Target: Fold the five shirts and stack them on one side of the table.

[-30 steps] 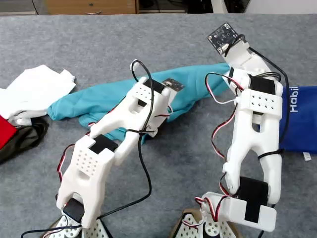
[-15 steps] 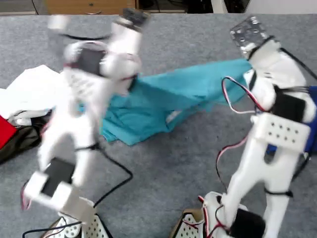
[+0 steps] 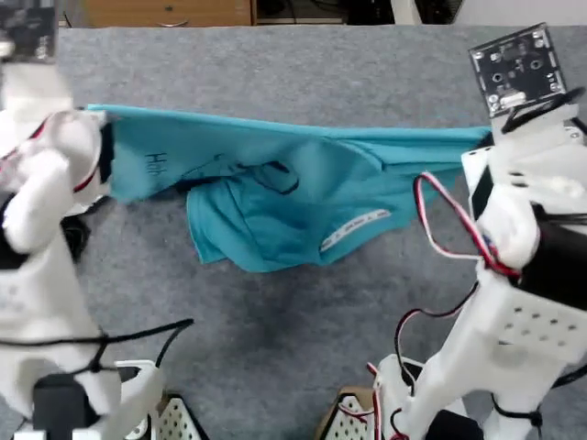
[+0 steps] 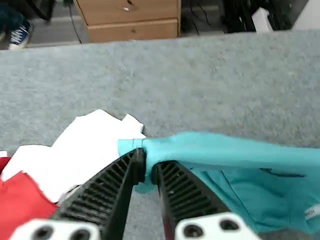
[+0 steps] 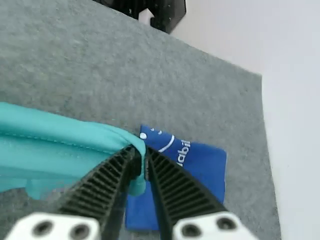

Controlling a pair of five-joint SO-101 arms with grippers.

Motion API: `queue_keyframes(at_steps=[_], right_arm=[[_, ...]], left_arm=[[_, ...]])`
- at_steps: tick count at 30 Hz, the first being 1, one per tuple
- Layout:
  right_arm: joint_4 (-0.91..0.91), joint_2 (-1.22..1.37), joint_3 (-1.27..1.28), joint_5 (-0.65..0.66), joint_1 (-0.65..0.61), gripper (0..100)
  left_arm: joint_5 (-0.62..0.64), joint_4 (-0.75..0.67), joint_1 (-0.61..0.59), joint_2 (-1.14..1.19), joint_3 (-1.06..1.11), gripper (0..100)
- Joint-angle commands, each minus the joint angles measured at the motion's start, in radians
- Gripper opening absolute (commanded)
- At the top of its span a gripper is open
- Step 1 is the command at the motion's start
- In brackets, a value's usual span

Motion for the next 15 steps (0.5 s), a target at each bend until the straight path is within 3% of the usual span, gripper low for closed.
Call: queue_keyframes(at_steps=[1,8,15], right_arm=[[0.020,-0.025,-0.150,-0.014,-0.067,0.2],[-0.072,-0.024,-0.397,-0.014,-0.162,0.2],[-0.178,-0.024,-0.598,-0.005,-0.166,0.2]], left_arm=[[0.003,-0.031,-0.035,-0.081,-0.044,2],[0.008,-0.295,-0.037,-0.188,-0.037,2],[0.003,-0.330,-0.035,-0.243,-0.034,2]])
